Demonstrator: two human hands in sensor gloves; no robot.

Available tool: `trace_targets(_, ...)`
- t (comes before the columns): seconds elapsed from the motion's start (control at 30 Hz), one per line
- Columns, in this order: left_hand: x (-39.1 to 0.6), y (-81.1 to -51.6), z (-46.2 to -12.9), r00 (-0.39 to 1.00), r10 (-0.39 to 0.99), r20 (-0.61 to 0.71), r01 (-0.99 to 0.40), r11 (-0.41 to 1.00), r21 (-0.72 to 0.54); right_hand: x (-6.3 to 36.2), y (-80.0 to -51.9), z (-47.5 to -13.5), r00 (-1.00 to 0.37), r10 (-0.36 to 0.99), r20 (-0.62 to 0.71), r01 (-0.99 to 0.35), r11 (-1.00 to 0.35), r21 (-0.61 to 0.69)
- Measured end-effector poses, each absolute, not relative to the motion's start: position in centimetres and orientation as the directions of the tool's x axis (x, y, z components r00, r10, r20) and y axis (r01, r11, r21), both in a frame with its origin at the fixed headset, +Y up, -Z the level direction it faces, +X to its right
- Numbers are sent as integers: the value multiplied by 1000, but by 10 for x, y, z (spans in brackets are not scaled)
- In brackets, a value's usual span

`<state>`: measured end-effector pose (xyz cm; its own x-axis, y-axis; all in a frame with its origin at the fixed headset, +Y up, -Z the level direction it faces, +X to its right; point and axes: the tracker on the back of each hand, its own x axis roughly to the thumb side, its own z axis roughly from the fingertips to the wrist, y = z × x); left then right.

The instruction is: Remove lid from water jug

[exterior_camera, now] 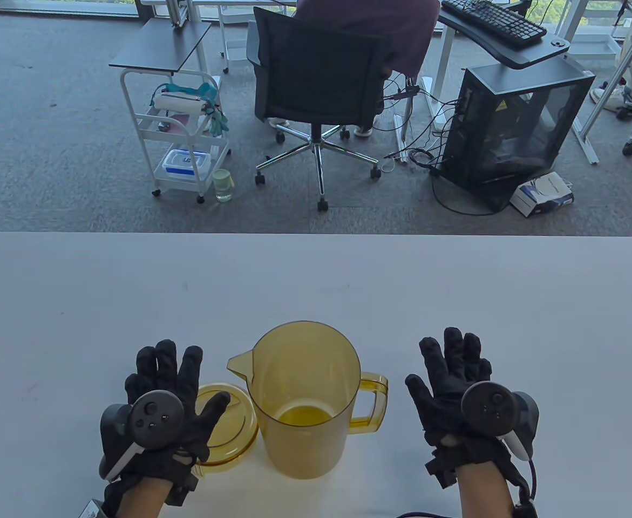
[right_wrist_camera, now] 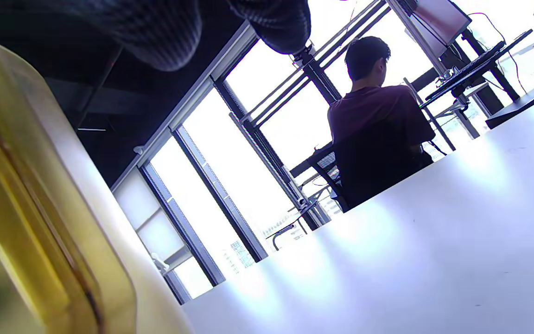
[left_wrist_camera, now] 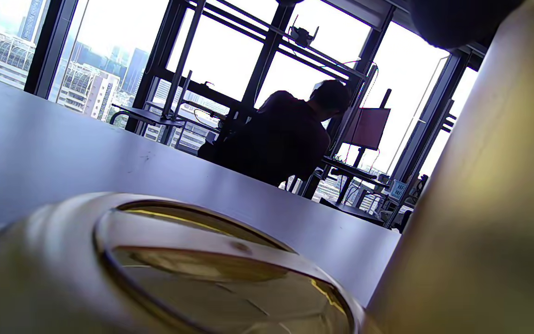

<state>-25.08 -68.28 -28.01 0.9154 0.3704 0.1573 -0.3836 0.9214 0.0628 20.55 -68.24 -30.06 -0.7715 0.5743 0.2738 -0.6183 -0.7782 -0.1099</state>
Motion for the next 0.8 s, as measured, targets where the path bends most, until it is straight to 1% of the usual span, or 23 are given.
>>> trace_targets(0.07,-254,-692,-283,919,366,144,-374,927,29,204,-687,-303,-797,549,253,-585,-806,-94)
trace_targets(0.17,-260,-700,-284,917,381,118,-381,924,-22,202,-694,-306,-789,563,244,-592,-804,-60)
trace_targets(0.47,-265,-708,-286,917,384,104,-381,923,-49,199,-698,-307,-806,541,241,-568,-821,-59)
trace_targets(0.8,-263,-709,-286,917,387,98,-381,921,-74,199,-700,-306,-798,550,245,-579,-813,-61)
